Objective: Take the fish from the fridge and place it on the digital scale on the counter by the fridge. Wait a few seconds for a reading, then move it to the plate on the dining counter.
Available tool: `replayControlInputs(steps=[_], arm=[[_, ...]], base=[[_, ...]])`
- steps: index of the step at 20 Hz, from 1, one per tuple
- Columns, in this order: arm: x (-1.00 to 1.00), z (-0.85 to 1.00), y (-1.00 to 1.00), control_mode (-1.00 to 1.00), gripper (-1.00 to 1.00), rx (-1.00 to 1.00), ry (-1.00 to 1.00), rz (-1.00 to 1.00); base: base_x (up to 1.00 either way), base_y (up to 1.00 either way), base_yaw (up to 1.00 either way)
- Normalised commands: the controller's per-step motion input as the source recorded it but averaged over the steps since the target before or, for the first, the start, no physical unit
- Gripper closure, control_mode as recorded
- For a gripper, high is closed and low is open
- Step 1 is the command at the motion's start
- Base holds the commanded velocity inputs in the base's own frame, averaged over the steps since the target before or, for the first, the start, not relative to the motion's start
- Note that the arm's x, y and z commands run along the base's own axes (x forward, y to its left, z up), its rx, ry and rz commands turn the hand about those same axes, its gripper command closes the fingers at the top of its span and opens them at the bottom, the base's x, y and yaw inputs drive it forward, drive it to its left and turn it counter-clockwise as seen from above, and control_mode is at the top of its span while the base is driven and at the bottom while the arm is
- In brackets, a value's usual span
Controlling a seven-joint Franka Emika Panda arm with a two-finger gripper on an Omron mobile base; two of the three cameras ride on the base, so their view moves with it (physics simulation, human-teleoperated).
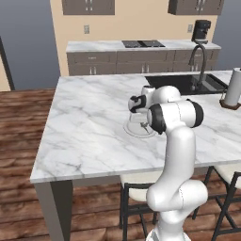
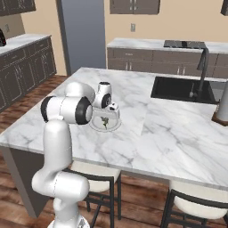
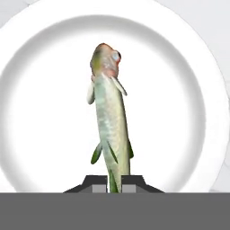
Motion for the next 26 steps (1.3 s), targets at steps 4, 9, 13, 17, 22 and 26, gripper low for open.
replayControlInputs(steps=[4,9,13,17,22,26], arm=[[0.0,0.0,0.0,-1.0,-1.0,0.0,0.0,0.0],[0.0,0.0,0.0,-1.0,-1.0,0.0,0.0,0.0],[0.0,0.0,0.0,-1.0,-1.0,0.0,0.0,0.0],[-0.13,0.17,0.0,-1.0,-1.0,0.0,0.0,0.0],[-0.55,0.37,0.0,-1.0,-1.0,0.0,0.0,0.02],[-0.93,0.29,-0.07,-1.0,-1.0,0.01,0.0,0.06]], base=[[0.0,0.0,0.0],[0.0,0.0,0.0],[0.0,0.0,0.0],[0.0,0.0,0.0],[0.0,0.0,0.0],[0.0,0.0,0.0]])
